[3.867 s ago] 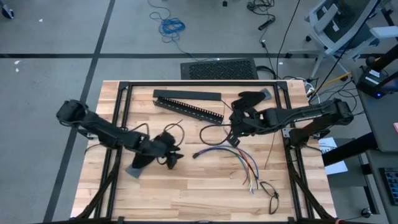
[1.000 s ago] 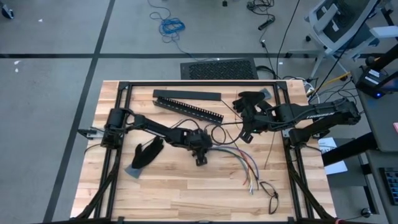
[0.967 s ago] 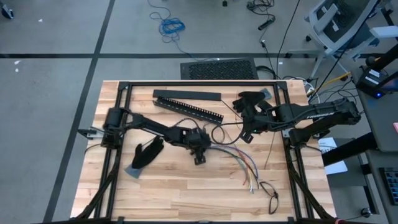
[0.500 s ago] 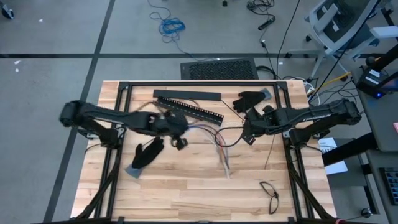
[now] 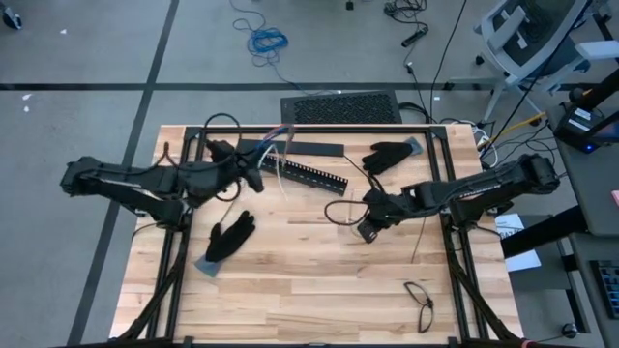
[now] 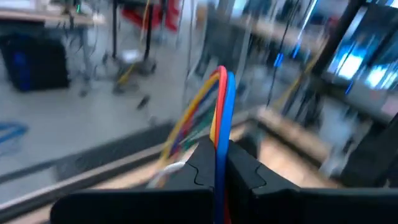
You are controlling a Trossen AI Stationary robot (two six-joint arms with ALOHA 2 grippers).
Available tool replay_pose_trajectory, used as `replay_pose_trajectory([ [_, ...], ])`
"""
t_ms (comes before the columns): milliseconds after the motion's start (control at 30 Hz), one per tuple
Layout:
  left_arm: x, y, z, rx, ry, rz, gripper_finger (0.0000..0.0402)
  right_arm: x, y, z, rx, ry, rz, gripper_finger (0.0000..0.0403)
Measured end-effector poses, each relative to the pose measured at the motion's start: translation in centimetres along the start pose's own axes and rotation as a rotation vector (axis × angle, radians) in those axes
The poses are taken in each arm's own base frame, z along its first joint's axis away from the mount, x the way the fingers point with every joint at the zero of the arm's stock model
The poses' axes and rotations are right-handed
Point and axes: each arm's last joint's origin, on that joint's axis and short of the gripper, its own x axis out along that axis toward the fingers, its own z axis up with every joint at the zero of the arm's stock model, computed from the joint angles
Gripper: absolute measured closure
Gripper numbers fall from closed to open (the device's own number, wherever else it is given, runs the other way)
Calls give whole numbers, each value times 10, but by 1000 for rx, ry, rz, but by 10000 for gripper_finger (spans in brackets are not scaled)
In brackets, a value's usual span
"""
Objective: Ziptie cables
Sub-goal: Wrap the cable wires using a zip tie
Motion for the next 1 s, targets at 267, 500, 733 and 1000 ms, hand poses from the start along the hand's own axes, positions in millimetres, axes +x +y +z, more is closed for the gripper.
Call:
replay_pose_trajectory([
  [267, 19, -18, -40, -200, -218, -140, 391, 38, 7, 8, 128, -93, -11, 403],
  [500, 14, -32, -62, -251, -240, -225, 392, 77, 22, 32, 223, -220, 231, 403],
  [733, 22, -40, -74, -288, -271, -226, 392, 90, 36, 44, 311, -307, 466, 403],
  [1000, 40, -39, -72, -378, -370, -262, 392, 84, 53, 40, 338, -358, 613, 403],
])
